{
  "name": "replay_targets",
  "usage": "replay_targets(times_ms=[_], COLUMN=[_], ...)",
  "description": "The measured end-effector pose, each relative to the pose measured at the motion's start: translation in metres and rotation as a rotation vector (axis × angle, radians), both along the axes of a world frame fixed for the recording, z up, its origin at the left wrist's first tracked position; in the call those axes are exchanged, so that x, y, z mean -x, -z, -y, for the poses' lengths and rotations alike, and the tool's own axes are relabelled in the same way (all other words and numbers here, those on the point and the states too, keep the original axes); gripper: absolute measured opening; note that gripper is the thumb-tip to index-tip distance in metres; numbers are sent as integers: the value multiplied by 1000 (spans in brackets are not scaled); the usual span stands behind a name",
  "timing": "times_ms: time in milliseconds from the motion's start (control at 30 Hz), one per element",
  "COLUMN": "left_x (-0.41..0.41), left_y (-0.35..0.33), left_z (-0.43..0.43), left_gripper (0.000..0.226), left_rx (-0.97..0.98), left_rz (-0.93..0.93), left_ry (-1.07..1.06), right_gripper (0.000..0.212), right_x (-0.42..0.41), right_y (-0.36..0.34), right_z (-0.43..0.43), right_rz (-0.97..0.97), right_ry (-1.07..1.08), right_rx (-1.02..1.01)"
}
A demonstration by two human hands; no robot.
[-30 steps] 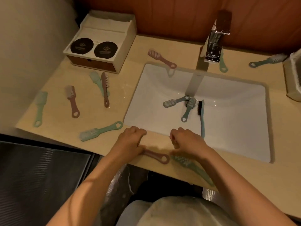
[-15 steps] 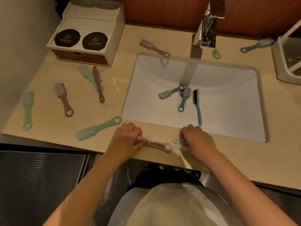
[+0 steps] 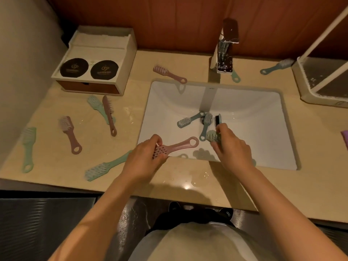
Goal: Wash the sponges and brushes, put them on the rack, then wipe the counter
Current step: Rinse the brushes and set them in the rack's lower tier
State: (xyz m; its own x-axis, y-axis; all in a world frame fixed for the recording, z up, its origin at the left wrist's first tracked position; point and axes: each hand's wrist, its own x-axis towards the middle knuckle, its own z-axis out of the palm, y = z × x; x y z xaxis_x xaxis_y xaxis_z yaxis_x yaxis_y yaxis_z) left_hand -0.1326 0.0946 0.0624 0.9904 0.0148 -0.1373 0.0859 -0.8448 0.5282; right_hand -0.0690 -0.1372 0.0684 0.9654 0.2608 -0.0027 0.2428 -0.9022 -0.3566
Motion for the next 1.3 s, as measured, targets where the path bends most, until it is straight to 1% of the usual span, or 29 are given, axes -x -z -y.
replay_targets(times_ms=[133,200,267,333,400,467,567,600,700,733,767,800,900,933,967,1033,1067,1133,1233,1300], left_x=[-19,-30,-40,-46,-50,-54,-62,-65,-76,-79,-81,-83,-86,-88,-92,-100,-105,-112,-125,-135], left_y=[-15,-24,-33,-40,-46,-54,-61,-63,-63,-61,-59,-56,-53,-53,-53,-57,-60,-64,-69,-73], left_z=[6,9,13,16,20,24,30,34,49,55,62,70,88,92,93,96,98,105,130,155], left_gripper=[25,26,25,24,27,32,35,33,26,27,26,25,20,18,17,18,19,23,25,20], left_rx=[84,182,296,361,465,615,773,878,1377,1493,1536,1520,1274,1242,1236,1301,1320,1285,1237,1208], left_rz=[45,51,63,68,58,72,127,119,54,30,0,-33,-90,-88,-87,-108,-137,-237,-402,-476], left_ry=[-60,-84,-109,-122,-151,-235,-409,-473,-671,-711,-713,-682,-547,-533,-540,-578,-585,-550,-461,-400], right_gripper=[32,36,41,31,24,22,24,26,25,24,23,22,22,22,21,17,15,14,22,32], right_x=[-16,-21,-25,-24,-24,-25,-26,-26,-28,-29,-30,-32,-38,-40,-41,-44,-45,-51,-63,-72], right_y=[-18,-28,-38,-45,-47,-47,-45,-46,-49,-50,-49,-49,-51,-52,-53,-55,-56,-53,-49,-49], right_z=[-4,-9,-16,-24,-29,-32,-35,-37,-42,-44,-45,-46,-41,-36,-29,-11,0,24,64,91], right_rz=[22,-7,-85,-149,-231,-389,-584,-618,-697,-707,-700,-677,-628,-631,-633,-586,-542,-480,-531,-556], right_ry=[21,30,23,-17,-47,-20,54,80,173,195,212,226,271,288,304,350,382,451,519,531], right_rx=[-13,-86,-264,-411,-472,-537,-734,-808,-1002,-1039,-1052,-1046,-1026,-1046,-1069,-1063,-1041,-1026,-1131,-1187])
